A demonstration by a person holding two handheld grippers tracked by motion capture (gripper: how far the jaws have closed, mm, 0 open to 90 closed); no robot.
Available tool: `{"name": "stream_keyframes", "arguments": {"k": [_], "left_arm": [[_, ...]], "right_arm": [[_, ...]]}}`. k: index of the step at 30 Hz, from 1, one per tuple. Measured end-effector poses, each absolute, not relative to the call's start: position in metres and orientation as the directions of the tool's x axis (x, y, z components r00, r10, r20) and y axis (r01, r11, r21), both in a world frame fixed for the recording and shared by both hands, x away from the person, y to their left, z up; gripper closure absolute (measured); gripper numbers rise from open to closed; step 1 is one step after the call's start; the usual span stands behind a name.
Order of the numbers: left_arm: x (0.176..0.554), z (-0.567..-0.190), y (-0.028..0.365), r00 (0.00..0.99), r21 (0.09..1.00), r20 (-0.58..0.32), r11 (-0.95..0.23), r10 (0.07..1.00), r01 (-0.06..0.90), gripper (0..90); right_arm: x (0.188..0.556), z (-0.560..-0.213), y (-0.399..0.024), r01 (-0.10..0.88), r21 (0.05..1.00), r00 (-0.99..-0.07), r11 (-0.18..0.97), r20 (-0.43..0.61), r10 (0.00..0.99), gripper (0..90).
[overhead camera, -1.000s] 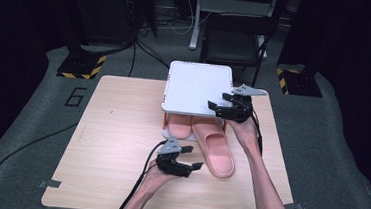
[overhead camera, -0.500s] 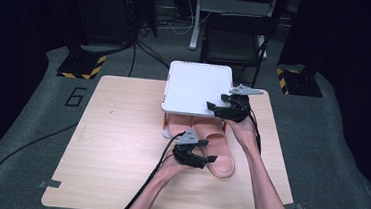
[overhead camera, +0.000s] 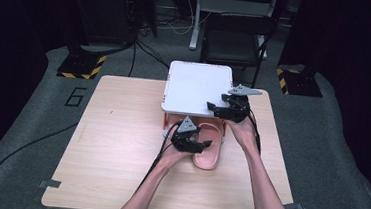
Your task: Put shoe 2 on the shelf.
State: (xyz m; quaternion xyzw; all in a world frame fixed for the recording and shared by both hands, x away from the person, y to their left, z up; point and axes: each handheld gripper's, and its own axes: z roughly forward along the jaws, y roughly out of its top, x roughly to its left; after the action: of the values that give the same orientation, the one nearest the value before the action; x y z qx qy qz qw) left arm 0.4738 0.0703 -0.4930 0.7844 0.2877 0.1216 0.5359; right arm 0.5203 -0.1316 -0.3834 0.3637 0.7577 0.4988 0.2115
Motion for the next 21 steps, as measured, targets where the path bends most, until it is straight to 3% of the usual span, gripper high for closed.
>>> {"name": "stream_keyframes", "arguments": {"k": [3,15,21], "left_arm": [[0.473,-0.492,0.074,0.805,0.906,-0.143,-0.252,0.575,0.34,26.0],[0.425,-0.499,0.089,0.95,0.883,-0.008,-0.444,0.312,0.154,15.6],[0.422,-0.507,0.078,0.948,0.845,0.085,-0.527,0.308,0.095,16.0]], "right_arm": [[0.52,-0.383,-0.132,0.339,0.909,-0.647,0.241,0.04,0.761,27.2],[0.52,-0.383,-0.131,0.346,0.907,-0.636,0.241,0.039,0.77,27.0],[0.52,-0.382,-0.133,0.358,0.906,-0.636,0.227,0.059,0.769,27.0]]}}
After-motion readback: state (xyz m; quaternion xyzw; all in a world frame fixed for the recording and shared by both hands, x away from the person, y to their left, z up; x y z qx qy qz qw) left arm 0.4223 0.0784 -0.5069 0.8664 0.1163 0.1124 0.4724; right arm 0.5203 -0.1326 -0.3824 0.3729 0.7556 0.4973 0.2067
